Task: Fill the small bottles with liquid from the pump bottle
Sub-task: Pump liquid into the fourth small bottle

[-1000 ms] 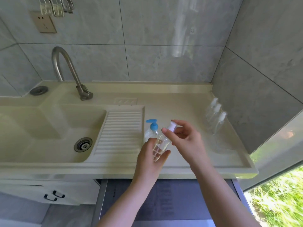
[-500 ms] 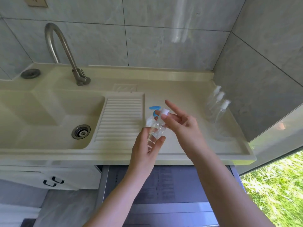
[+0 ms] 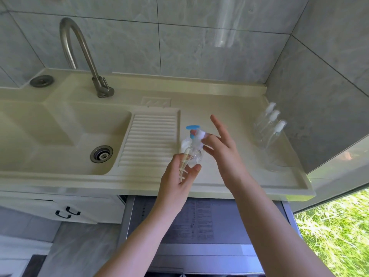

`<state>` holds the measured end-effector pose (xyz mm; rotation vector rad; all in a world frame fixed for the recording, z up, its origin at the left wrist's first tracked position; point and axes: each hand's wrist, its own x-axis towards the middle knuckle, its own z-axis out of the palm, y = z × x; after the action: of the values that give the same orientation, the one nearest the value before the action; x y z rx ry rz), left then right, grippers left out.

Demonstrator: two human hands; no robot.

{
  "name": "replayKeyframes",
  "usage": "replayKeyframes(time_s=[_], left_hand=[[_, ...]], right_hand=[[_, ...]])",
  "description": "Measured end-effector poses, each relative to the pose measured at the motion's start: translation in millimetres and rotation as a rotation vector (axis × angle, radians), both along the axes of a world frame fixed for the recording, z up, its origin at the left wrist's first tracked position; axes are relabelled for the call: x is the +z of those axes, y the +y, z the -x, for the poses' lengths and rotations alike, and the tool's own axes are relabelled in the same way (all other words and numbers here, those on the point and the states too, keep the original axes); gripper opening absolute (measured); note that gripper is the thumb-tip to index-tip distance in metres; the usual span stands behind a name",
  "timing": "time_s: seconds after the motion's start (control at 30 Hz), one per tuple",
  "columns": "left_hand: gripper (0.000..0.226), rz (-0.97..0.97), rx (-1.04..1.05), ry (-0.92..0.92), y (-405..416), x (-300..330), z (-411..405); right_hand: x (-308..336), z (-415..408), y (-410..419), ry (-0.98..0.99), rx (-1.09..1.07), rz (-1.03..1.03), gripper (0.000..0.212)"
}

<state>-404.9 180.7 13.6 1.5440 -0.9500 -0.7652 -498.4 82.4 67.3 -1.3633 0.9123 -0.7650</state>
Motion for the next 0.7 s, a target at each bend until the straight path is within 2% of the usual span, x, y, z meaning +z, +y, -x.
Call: replayKeyframes(time_s=[0.1,0.17,0.27,0.43,0.5,0.6,0.7], left_hand=[[0.017,0.002,0.003,-0.013,0.2,0.3,3.2],[0.017,-0.002,0.005,-0.008,0.3,-0.6,4.3],[0.019,-0.013,0.002,-0.013,-0.2,-3.0,3.9],[0.021,-0.006,0.007,-0.024,0.7,-3.9,1.3],[0.02,-0.01,0.008,-0.02,0.4,-3.8,-0.4],[0.018,-0.02,0.012,-0.025,0.3,-4.5,-2.5],[0.019,-0.016,0.008,-0.032,1.1,-4.3,-1.8]], right_hand=[[2.4,-4.1,2.4,0.064,-0.073,0.072,0.085],[0.5,-3.0,1.7,0.081,-0.108,0.115,0.077],[0.2,1.2,-1.1,0.004,-0.028,0.027,0.059],[2.2,0.3,0.9,0.039,-0.033,0.011,0.072],[-1.5,-0.5,1.9,0.076,-0.08,0.049,0.067],[-4.0,1.2,1.0,0.003,-0.05,0.018,0.051],[-2.4,3.2,-0.4,-0.026,0.033,-0.021,0.055]])
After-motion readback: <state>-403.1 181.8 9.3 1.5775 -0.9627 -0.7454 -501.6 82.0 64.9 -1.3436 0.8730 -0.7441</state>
